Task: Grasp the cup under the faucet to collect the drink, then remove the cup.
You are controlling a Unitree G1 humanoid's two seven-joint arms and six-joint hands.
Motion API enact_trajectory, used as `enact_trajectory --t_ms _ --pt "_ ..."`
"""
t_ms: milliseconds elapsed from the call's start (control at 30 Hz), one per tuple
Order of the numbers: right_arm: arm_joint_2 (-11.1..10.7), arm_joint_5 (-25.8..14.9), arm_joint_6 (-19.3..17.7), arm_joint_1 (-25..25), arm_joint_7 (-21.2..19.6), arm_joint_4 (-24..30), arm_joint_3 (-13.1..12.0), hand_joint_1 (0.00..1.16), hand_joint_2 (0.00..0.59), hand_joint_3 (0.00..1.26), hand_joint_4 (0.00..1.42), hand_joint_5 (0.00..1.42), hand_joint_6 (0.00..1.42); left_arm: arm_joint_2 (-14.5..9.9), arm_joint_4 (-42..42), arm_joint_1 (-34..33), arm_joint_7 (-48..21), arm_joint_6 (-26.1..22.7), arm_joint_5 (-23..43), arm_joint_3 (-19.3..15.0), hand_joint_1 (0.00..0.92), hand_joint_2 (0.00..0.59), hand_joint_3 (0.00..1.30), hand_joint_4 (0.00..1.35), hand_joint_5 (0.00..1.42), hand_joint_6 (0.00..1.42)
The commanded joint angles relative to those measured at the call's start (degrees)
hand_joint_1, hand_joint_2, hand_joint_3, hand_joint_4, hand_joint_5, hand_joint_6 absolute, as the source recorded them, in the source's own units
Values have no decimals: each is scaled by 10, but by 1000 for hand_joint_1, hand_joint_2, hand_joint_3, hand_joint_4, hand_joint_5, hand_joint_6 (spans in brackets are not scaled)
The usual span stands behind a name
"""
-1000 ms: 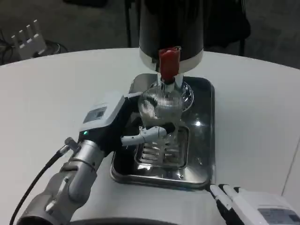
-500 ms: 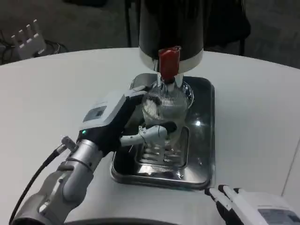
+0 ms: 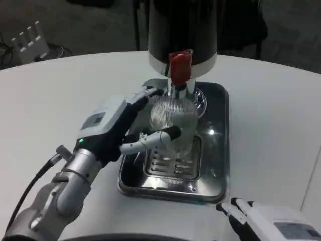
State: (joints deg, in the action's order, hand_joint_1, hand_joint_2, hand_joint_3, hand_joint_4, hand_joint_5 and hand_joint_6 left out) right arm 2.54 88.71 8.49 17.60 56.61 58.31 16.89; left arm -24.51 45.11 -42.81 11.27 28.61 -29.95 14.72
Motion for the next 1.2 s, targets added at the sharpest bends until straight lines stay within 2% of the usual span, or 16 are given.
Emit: enact_trajectory --t_ms 33,133,267,433,567,700,800,867,1033,1200 --pt "45 2 8 -6 9 -11 7 88 490 83 0 0 0 -17 -19 21 4 10 8 -16 6 27 6 0 50 215" --pt "45 3 11 -10 10 -12 6 88 490 84 0 0 0 -22 -28 28 2 13 15 -25 2 24 0 0 38 196" --pt "42 2 12 -10 7 -11 5 88 490 84 0 0 0 -25 -65 57 20 32 34 -57 0 29 24 0 59 226" --pt "41 0 15 -17 6 -13 3 88 490 85 0 0 0 -23 -136 108 13 54 97 -117 0 71 96 3 113 259" --pt "39 -4 16 -20 6 -16 3 88 490 84 0 0 0 -23 -220 126 -39 53 187 -162 0 90 193 107 207 294" --pt "38 -5 16 -24 7 -20 4 88 490 84 0 0 0 -31 -279 112 -141 12 284 -183 0 102 275 215 314 378" --pt "39 -6 17 -25 9 -21 6 88 490 84 0 0 0 -37 -315 89 -245 -71 387 -197 0 103 275 211 315 387" --pt "40 -6 15 -26 7 -20 10 88 490 84 0 0 0 -45 -337 78 -297 -115 432 -202 0 103 277 205 310 377" --pt "41 -5 17 -27 5 -21 13 88 490 84 0 0 0 -55 -375 66 -371 -180 462 -204 0 101 261 193 304 368" --pt "41 -6 17 -20 3 -17 15 88 490 84 0 0 0 -61 -395 56 -431 -205 455 -195 0 88 238 166 280 346"
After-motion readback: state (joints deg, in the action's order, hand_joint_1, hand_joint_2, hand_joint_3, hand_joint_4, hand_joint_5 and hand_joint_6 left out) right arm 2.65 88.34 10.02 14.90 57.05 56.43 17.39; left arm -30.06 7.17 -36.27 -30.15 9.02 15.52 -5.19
